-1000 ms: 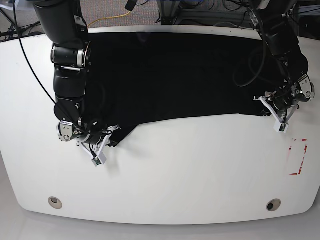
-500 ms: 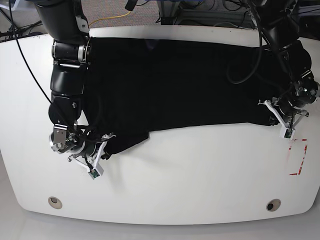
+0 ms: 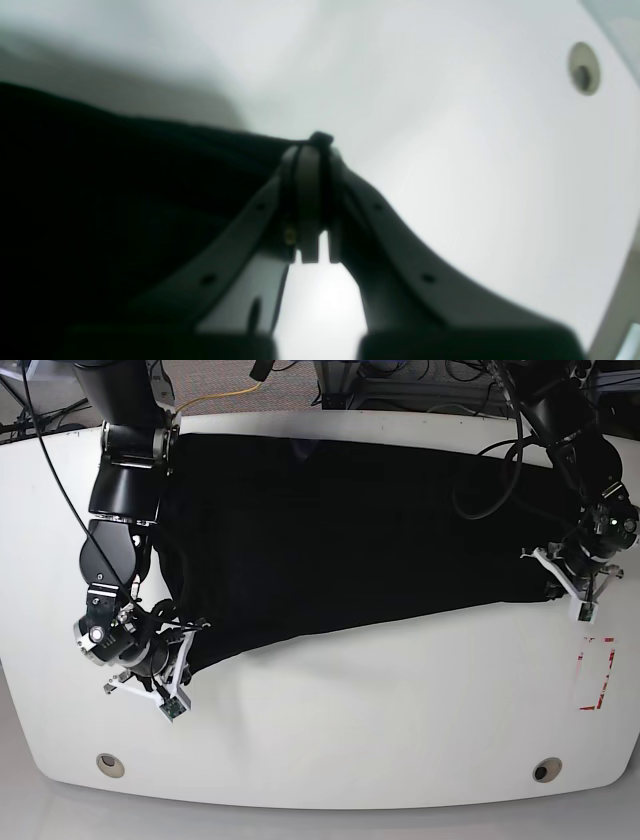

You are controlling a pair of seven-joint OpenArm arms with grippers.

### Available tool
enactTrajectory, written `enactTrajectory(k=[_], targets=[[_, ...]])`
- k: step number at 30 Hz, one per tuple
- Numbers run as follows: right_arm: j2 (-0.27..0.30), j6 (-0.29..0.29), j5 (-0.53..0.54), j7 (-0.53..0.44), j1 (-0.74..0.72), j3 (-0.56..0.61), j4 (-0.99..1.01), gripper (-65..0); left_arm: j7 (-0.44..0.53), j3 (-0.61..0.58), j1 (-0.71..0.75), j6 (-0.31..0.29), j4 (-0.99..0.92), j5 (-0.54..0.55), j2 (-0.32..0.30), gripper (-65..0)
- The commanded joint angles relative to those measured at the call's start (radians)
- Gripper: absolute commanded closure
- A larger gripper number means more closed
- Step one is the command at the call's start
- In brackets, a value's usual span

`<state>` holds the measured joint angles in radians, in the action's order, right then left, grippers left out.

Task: Fold the T-shirt properly
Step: 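Grasp the shirt edge with both grippers and fold it over the shirt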

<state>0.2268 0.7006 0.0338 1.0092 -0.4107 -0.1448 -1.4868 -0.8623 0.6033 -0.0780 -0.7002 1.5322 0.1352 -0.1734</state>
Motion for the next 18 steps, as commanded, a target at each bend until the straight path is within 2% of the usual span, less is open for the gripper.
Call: enactTrajectory(k=[1, 12, 18], targets=[[0.009, -0.002, 0.010, 0.026, 0.003, -0.005, -0.114, 0.0, 0.024, 0.022, -0.019, 0.002, 0.021, 0.010, -0.019, 0.0], [-0.002, -0.002, 0.010, 0.190, 0.131, -0.005, -0.397, 0.0, 0.025, 0.082, -0.021, 0.002, 0.021, 0.010, -0.019, 0.0], [-0.010, -0.002, 0.012, 0.236, 0.212, -0.005, -0.478, 0.0, 0.025, 0.082, -0.019, 0.002, 0.023, 0.010, -0.019, 0.0]])
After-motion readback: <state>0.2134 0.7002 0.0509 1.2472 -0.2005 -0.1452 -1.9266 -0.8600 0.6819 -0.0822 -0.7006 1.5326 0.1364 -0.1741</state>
